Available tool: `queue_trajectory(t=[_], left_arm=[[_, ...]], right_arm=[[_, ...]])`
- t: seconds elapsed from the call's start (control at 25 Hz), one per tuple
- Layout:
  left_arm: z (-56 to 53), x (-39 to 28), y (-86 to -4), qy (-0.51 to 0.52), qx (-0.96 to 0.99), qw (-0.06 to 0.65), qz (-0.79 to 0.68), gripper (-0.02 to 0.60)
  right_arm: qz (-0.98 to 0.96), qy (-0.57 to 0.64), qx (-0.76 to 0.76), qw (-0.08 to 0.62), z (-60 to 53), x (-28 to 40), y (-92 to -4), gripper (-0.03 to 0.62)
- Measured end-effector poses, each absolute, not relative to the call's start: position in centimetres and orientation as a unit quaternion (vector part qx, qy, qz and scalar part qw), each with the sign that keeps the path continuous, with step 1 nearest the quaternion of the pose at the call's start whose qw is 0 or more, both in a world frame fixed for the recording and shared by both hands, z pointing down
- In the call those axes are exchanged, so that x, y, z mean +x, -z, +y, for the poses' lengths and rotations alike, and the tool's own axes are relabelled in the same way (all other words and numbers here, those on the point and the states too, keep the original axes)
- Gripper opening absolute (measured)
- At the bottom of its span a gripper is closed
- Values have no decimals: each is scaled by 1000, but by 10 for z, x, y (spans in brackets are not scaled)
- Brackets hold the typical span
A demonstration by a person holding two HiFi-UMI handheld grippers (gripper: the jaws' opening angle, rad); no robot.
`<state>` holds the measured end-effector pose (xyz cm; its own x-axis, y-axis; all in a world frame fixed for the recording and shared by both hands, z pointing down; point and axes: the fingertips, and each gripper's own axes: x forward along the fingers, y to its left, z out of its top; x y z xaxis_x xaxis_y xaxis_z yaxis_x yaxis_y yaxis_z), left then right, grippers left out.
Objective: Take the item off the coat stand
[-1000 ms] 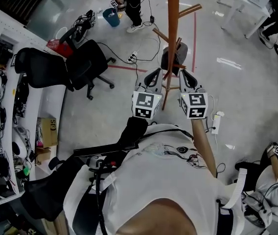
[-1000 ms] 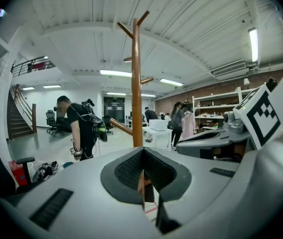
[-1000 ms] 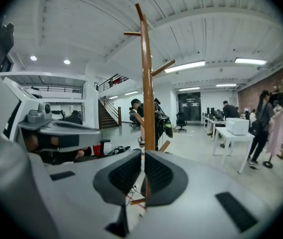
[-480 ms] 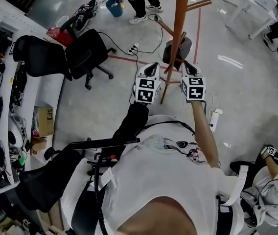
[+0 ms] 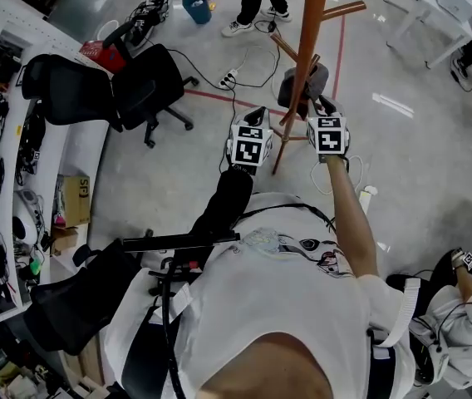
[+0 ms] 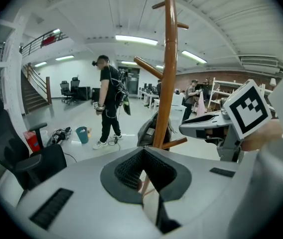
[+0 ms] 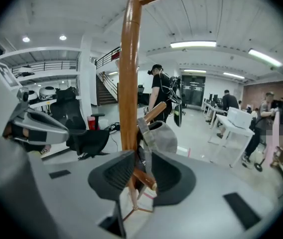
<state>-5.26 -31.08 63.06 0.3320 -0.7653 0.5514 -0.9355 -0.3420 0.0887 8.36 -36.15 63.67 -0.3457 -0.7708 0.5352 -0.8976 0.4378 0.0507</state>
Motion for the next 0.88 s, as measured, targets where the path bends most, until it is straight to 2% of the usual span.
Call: queue_trajectory(t=[0.12,0.28,0.72,0.76,0.88], left_arm=[[-309,-54,-632,-210,789,204,-540,2],[-302,-60,-634,-210,786,206,-544,2],[-278,-96,-640,-221,765,212,-566,2],[-276,-100,-641,-222,763,213,-568,2],[-273,-105,-644,-223,759,217,-572,2]], right_arm=[[-803,-112,513,280,-371,86,-649,149],[-789,-89,511,328,-383,89,-667,185],[-757,-39,530,381,-419,83,-681,187],[-756,-37,529,384,-420,83,-681,182],[-751,-26,533,389,-422,84,-680,70]])
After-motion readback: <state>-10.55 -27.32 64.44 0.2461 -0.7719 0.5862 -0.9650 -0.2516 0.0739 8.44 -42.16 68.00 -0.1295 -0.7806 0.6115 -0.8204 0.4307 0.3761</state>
